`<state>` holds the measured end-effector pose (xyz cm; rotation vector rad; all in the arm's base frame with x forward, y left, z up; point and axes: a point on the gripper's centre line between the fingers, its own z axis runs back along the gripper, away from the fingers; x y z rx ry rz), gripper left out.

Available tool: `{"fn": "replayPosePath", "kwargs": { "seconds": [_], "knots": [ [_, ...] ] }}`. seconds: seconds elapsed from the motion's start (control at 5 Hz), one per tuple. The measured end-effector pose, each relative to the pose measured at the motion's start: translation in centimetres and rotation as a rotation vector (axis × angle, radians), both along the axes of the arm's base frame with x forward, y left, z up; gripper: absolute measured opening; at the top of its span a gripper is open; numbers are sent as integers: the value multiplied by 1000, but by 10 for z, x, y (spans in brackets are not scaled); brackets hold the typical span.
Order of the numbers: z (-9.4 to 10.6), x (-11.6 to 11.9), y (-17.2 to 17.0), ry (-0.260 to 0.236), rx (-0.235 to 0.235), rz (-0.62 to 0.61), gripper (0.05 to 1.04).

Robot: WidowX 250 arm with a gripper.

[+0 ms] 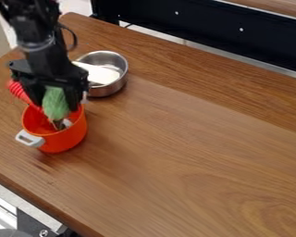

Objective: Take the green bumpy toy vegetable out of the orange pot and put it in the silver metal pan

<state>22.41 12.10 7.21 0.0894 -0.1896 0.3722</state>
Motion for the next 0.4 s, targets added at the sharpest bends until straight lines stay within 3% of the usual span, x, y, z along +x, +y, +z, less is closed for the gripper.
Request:
{"fn": "replayPosePath", "kwargs": {
  "seconds": [0.2, 0.4],
  "knots": [
    [15, 8, -4, -14, -34, 28, 774],
    [11, 40, -11, -7, -48, 121, 774]
  ]
}}
